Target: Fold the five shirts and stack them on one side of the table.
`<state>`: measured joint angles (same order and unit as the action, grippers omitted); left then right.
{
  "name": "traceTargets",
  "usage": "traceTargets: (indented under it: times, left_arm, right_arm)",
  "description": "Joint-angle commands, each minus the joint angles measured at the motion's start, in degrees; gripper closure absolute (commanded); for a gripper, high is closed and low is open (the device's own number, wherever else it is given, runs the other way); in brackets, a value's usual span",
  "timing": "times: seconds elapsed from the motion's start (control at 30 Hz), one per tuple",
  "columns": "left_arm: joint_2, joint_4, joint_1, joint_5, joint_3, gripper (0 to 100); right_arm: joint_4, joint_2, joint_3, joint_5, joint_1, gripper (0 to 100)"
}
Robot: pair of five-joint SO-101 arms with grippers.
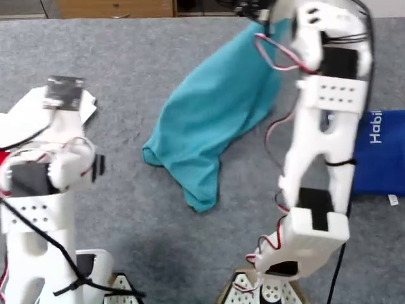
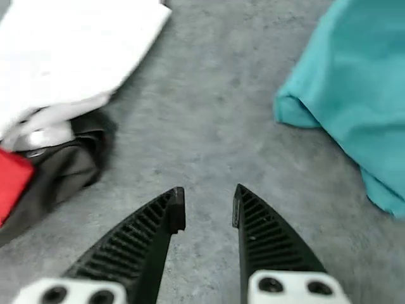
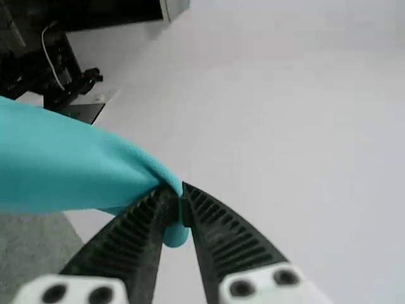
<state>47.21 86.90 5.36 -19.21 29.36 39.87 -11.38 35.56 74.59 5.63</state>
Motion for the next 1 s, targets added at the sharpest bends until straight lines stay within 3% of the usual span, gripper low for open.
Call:
traceTargets:
  times: [0.0,0.1,0.27,0.4,0.67,0.97]
  left_arm:
    - [-1.27,-0.09,-9.41,0.35,2.55,86]
    - [-5.67,-0.18,-14.42,3.25,3.16,86]
    - [-17.27,-2.99,-16.53,6.51,-1.67,86]
    - [-26.59,-2.73,-20.84,11.34,-8.53,79]
    - [-43.38,-2.9,-34.37,14.15,-18.46,77]
    - [-60.18,-3.25,-44.4,16.18,-28.84,76]
  right_arm:
    - [2.2,0.66,-1.45,0.26,4.7,99.6]
    - [9.23,0.57,-2.86,0.18,7.34,99.6]
    - [18.9,0.57,-3.47,-3.96,11.47,99.6]
    - [23.65,0.57,-3.47,-6.95,13.41,99.6]
    - [29.19,0.66,-3.47,-14.95,15.08,99.6]
    - [29.71,1.1,-3.47,-20.13,15.34,99.6]
